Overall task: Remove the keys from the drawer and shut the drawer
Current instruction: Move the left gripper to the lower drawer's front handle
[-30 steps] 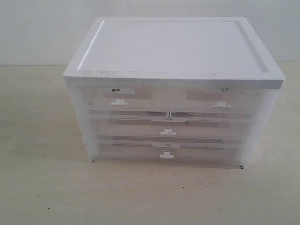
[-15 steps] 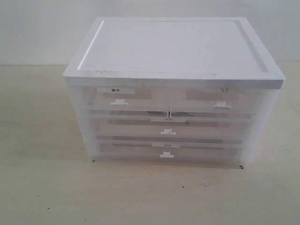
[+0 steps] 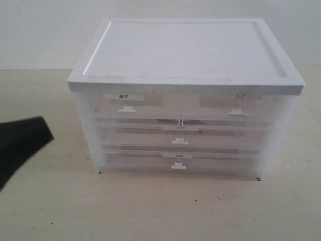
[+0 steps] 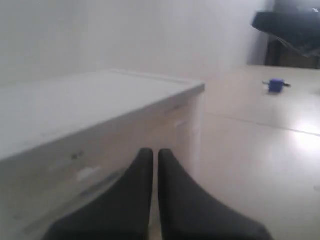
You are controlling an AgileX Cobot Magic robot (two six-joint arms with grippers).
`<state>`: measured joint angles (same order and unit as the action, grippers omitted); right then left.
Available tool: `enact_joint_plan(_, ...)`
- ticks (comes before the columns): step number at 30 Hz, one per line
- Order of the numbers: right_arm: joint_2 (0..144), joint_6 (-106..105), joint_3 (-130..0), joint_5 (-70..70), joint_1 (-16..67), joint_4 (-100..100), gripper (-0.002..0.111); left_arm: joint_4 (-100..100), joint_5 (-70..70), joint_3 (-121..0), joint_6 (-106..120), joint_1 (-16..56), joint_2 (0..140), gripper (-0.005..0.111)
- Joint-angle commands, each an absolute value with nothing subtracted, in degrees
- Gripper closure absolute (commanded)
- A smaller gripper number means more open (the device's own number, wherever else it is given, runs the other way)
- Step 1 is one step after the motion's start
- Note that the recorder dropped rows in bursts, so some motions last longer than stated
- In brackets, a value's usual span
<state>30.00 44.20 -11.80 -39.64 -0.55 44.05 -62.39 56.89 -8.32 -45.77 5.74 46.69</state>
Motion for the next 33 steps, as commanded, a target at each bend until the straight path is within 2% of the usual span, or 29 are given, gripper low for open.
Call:
enact_joint_plan(1,41.7,44.3,-14.1,-52.3,-0.6,55.5,0.109,-61.7,64.0,-9.8,-32.1,7.3,66.4,0.102)
enact_joint_plan(5,49.8,44.4,-16.6,-59.3,-0.6,65.6,0.109,-55.7,68.6,-13.3,-20.9,15.5,83.3,0.102)
enact_joint_plan(11,57.5,44.1,-18.1,-58.6,-0.6,72.7,0.109,-45.1,66.0,-21.0,-6.3,26.5,97.0,0.102)
enact_joint_plan(19,61.4,42.7,-18.9,-48.4,-0.6,74.0,0.109,-44.5,57.9,-29.4,-4.1,29.9,101.7,0.102)
enact_joint_plan(25,61.9,43.0,-19.4,-47.8,-0.6,73.7,0.109,-43.4,50.4,-32.6,-3.5,30.0,101.8,0.102)
enact_joint_plan(29,61.9,43.0,-19.4,-47.8,-0.6,73.6,0.109,-43.9,44.6,-34.9,0.4,33.1,103.0,0.102)
enact_joint_plan(30,61.9,43.1,-19.4,-47.8,-0.6,73.6,0.109,-44.0,43.5,-35.3,2.2,34.0,103.1,0.100)
enact_joint_plan(33,61.9,43.7,-19.4,-48.2,-0.6,73.6,0.109,-39.1,40.2,-36.1,10.8,37.7,102.4,0.081)
